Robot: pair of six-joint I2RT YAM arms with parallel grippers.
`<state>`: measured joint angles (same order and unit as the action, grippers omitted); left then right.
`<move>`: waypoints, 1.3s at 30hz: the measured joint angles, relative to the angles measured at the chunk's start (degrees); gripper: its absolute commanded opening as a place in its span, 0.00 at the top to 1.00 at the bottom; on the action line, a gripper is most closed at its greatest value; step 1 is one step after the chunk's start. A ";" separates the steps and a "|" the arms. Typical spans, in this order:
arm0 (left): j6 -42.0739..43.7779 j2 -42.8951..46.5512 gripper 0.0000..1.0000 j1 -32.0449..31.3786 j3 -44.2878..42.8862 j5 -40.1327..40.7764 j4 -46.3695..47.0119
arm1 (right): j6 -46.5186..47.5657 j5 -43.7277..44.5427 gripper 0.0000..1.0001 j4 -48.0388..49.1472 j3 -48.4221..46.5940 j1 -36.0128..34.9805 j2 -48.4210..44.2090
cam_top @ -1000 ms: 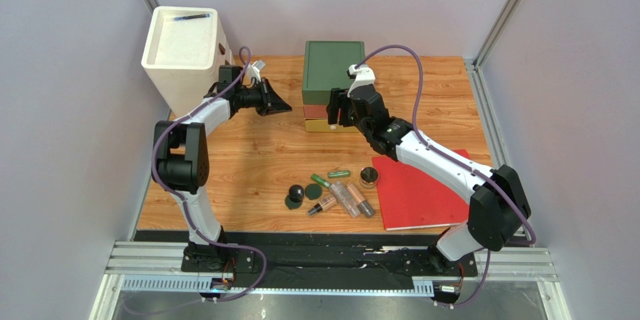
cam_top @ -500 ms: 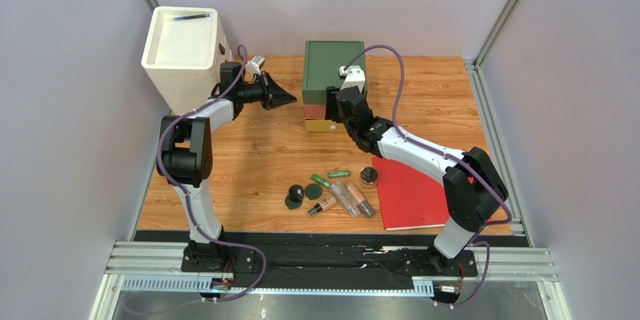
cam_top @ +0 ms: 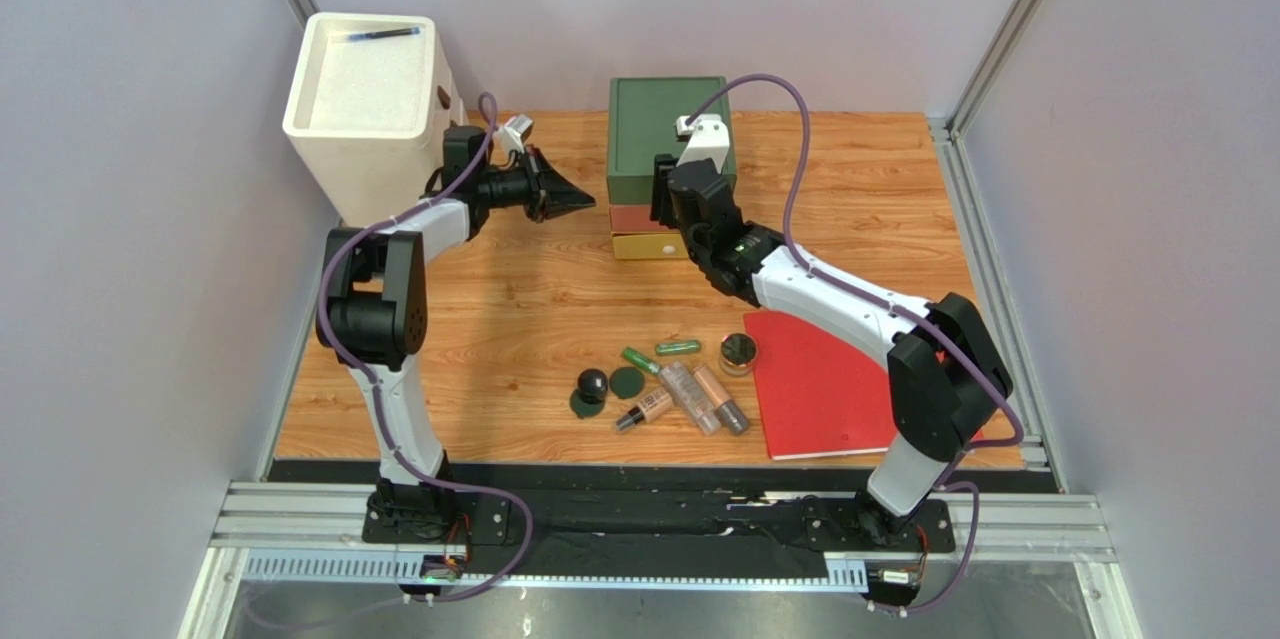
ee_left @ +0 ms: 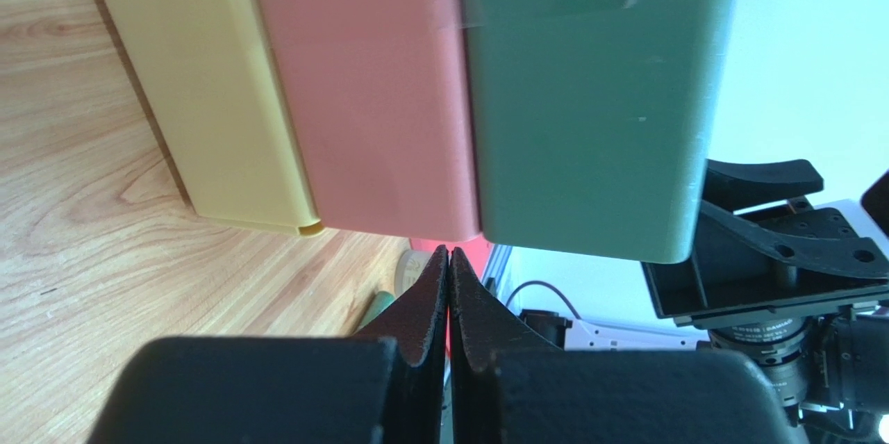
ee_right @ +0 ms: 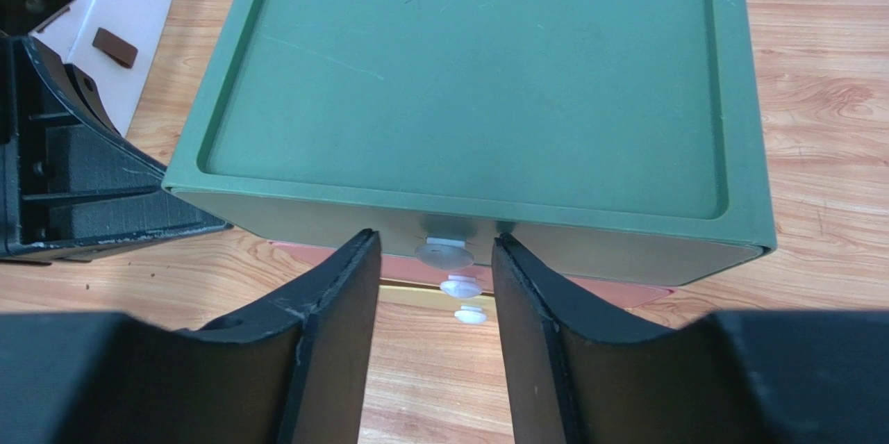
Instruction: Organize the makeup
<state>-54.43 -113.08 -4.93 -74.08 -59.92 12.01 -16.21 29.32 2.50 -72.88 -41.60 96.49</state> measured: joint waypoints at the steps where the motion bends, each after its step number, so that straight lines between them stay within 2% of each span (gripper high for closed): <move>1: 0.02 -0.24 1.00 -0.07 0.00 -0.02 -0.15 | 0.07 0.20 0.53 -0.02 -0.07 0.00 0.09; 9: 0.07 -1.16 1.00 -0.68 -0.15 -0.24 -1.05 | 0.48 1.68 0.55 -0.09 -1.16 0.00 2.58; 11: 0.11 -1.16 1.00 -0.79 -0.42 -0.26 -1.09 | 0.57 1.77 0.58 -0.11 -1.16 0.00 3.10; 12: 0.11 -1.16 1.00 -0.83 -0.52 -0.31 -1.11 | 0.61 1.90 0.62 -0.11 -1.16 0.00 3.34; 13: 0.13 -1.16 1.00 -0.90 -0.63 -0.33 -1.11 | 0.61 2.10 0.75 -0.11 -1.16 0.00 3.52; 15: 0.28 -1.16 1.00 -0.98 -0.72 -0.46 -1.20 | 0.92 2.47 0.87 -0.22 -1.16 0.00 3.76; 16: 0.33 -1.16 1.00 -0.98 -0.74 -0.46 -1.40 | 0.81 2.75 0.96 -0.26 -1.16 0.00 3.78; 17: 0.42 -1.16 1.00 -0.98 -0.74 -0.46 -1.60 | 0.98 2.89 1.00 -0.26 -1.16 0.00 3.78; 30: 1.20 -1.16 1.00 -1.05 -0.76 -0.48 -3.65 | 1.05 3.19 1.00 -0.35 -0.57 -0.20 3.23; 39: 1.44 -1.16 1.00 -1.05 -0.76 -0.46 -3.89 | -0.11 1.75 1.00 -3.80 3.80 -1.03 -3.19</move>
<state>-52.99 -114.24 -5.98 -74.85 -60.38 8.12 -16.32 31.07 -1.30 -69.08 -42.63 93.30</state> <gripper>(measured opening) 0.001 0.066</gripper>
